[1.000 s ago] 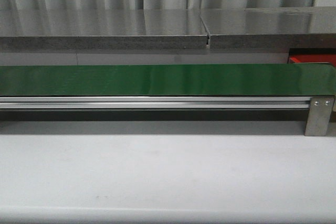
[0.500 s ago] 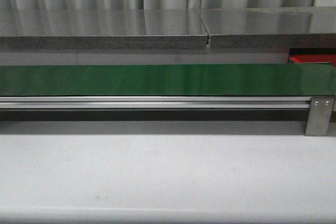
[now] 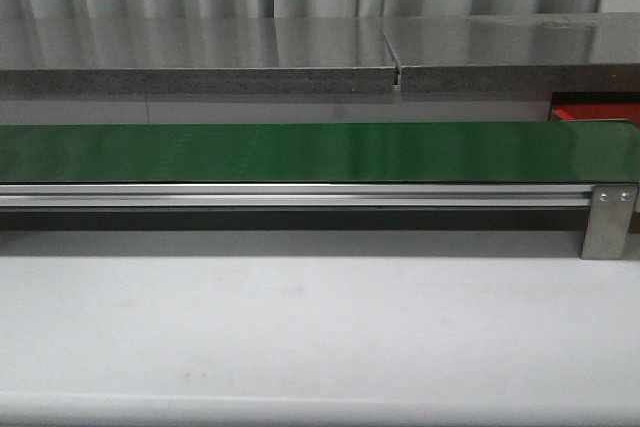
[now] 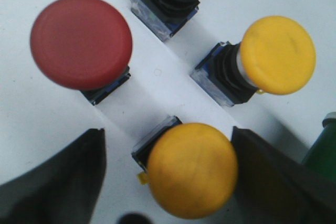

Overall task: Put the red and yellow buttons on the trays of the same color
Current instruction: 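Lower the left gripper and close it on the yellow button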

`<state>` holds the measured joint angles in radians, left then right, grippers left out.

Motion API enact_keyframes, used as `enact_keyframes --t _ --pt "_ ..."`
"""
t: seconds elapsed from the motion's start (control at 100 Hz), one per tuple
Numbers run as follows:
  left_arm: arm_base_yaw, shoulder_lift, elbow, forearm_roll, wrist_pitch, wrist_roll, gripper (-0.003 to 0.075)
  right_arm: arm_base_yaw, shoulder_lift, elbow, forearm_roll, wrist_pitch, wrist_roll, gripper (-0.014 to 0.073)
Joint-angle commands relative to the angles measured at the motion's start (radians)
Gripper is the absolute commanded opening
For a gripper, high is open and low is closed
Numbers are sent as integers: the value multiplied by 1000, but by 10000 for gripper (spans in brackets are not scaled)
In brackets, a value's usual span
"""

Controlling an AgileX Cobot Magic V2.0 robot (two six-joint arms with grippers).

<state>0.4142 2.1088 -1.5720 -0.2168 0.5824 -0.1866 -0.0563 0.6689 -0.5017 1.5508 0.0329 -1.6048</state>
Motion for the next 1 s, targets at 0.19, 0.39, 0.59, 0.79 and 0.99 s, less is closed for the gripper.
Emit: enact_keyframes --t 0.19,0.39,0.59,0.79,0.99 --pt "4 -67 -48 -6 50 -8 56 0 -6 -29 8 -5 -6 -68" --pt "4 -136 -64 -6 121 27 -20 0 -6 -29 8 -5 -6 -68" --pt "4 -278 -64 -4 125 73 -20 0 -6 -29 8 -5 -6 -68" --pt "-39 -374 -64 -4 148 136 -20 0 -6 -29 8 -5 -6 -68" --pt "-126 -378 -34 -2 151 168 -20 0 -6 -29 8 -5 -6 -68"
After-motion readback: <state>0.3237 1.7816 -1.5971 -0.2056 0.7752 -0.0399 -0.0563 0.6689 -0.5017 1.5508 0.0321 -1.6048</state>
